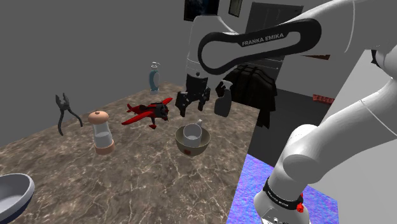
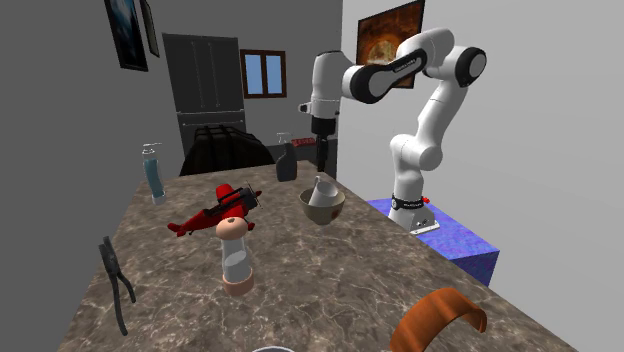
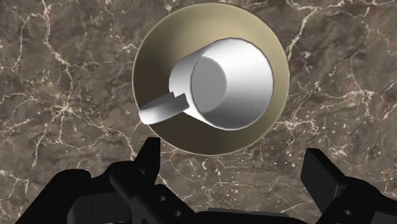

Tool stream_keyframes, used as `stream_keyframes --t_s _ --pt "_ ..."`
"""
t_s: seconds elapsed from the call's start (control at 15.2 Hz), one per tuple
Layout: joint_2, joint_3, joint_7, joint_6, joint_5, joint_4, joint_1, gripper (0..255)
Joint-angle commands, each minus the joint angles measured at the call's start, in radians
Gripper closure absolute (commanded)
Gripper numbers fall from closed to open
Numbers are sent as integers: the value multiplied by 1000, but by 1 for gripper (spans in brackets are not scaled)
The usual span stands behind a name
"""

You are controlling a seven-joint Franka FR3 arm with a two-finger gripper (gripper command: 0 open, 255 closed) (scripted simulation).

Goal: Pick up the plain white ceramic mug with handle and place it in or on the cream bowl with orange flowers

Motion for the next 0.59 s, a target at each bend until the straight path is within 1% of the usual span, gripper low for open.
stream_keyframes --t_s 0.0,0.07,0.53 --pt "-14 -3 2 -67 -1 52 1 0" --pt "-18 -5 2 -94 -2 75 0 0" --pt "-18 -5 2 -94 -2 75 0 0"
